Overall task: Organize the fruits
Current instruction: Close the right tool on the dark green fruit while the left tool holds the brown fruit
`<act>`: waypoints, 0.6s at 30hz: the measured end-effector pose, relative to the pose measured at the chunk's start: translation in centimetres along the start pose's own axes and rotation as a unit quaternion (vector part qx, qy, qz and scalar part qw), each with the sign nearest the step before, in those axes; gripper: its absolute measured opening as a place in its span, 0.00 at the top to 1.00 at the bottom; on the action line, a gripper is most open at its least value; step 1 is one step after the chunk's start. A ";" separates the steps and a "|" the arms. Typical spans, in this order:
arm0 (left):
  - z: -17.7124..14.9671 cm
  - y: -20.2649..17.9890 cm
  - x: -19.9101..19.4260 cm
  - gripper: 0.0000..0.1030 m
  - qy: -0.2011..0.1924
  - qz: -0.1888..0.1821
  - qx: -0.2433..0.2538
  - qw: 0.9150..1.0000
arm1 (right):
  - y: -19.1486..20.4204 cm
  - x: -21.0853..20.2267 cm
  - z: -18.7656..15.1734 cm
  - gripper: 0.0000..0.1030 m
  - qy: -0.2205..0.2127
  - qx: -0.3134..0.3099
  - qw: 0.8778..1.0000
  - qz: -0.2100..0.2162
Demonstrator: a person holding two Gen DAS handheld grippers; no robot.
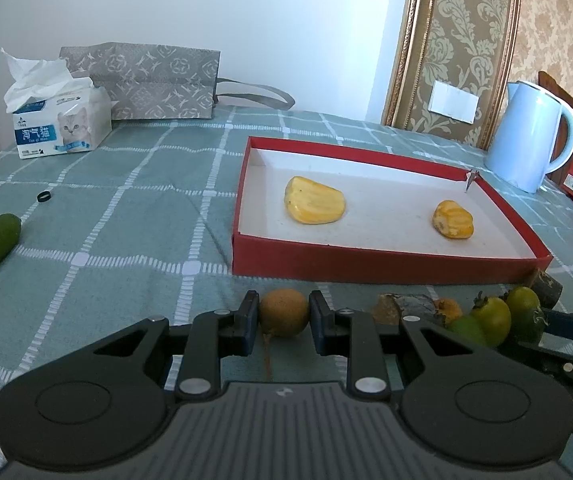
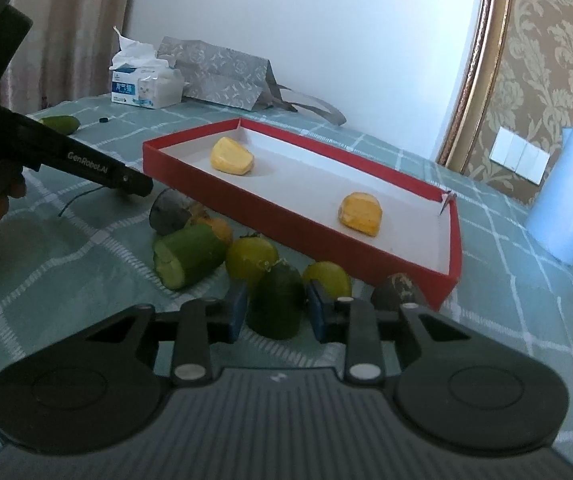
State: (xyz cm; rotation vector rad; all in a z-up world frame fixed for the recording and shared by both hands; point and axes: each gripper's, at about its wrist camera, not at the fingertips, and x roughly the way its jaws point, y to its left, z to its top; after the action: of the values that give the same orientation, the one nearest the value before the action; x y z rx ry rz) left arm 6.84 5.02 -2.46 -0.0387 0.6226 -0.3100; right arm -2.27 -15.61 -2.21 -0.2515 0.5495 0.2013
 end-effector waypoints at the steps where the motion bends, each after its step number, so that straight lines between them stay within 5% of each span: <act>1: 0.0 0.0 0.0 0.75 0.001 0.000 0.000 1.000 | 0.1 0.0 0.1 0.71 0.003 0.000 1.000 -0.003; 11: 0.0 0.1 0.0 0.75 0.001 0.001 -0.006 1.000 | 2.3 0.7 0.8 0.68 0.027 -0.057 0.997 -0.047; 18: 0.0 0.1 0.0 0.75 0.001 -0.001 -0.005 1.000 | 1.8 0.9 1.1 0.71 0.017 -0.043 0.998 -0.036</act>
State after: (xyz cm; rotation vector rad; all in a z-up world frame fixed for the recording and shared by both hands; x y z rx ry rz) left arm 6.85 5.13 -2.48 -0.0495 0.6256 -0.3088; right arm -1.40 -13.49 -2.10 -0.3575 0.5663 0.1515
